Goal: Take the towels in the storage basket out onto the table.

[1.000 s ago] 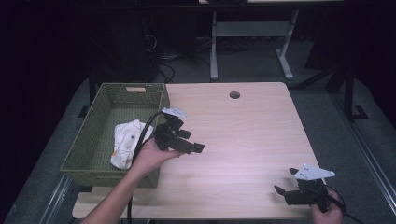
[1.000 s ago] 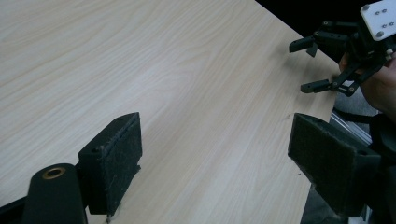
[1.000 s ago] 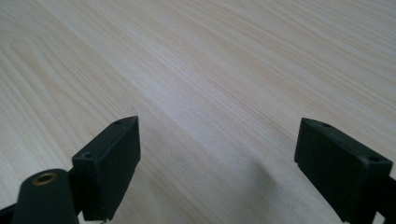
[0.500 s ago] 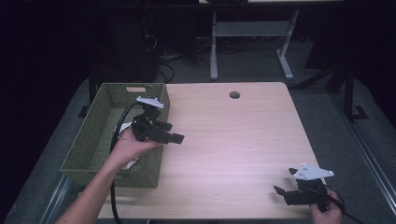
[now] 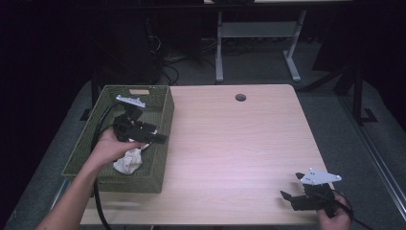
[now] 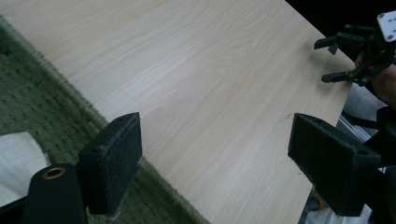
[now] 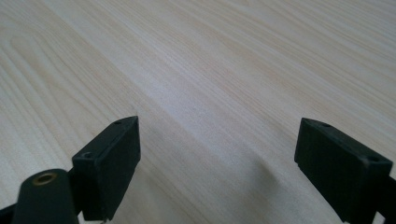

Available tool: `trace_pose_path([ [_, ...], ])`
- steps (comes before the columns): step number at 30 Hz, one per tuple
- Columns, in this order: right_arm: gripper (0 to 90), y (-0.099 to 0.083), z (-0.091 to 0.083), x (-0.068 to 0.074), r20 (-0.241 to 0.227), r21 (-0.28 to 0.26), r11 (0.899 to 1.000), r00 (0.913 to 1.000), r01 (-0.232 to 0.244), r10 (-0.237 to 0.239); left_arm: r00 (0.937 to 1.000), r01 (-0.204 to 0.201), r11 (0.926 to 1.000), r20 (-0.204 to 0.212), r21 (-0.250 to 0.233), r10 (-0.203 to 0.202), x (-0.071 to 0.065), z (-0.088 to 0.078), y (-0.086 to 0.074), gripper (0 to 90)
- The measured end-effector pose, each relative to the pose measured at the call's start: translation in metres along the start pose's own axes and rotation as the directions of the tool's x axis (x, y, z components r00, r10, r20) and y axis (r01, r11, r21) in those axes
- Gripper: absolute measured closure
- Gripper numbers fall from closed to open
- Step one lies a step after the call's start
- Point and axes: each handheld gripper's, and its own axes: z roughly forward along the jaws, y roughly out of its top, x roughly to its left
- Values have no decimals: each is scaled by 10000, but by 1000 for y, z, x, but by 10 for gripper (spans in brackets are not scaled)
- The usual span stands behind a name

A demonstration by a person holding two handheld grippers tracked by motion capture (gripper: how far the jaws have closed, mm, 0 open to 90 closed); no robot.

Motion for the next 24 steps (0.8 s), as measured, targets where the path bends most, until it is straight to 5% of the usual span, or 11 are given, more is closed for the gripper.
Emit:
trace_pose_path([
  [12, 140, 0, 0, 0, -6, 21, 10000, 10000, -5, 5, 9941, 914, 9958, -572, -104, -918, 40, -18, -21, 174],
  [17, 140, 0, 0, 0, -11, 36, 10000, 10000, -15, 15, 9768, 1672, 9859, -1359, -2, -1657, 61, -21, -35, 188],
  [24, 140, 0, 0, 1, -30, 18, 10000, 10000, -37, 37, 9517, 2267, 9732, -2214, 399, -2126, 78, -18, -49, 201],
])
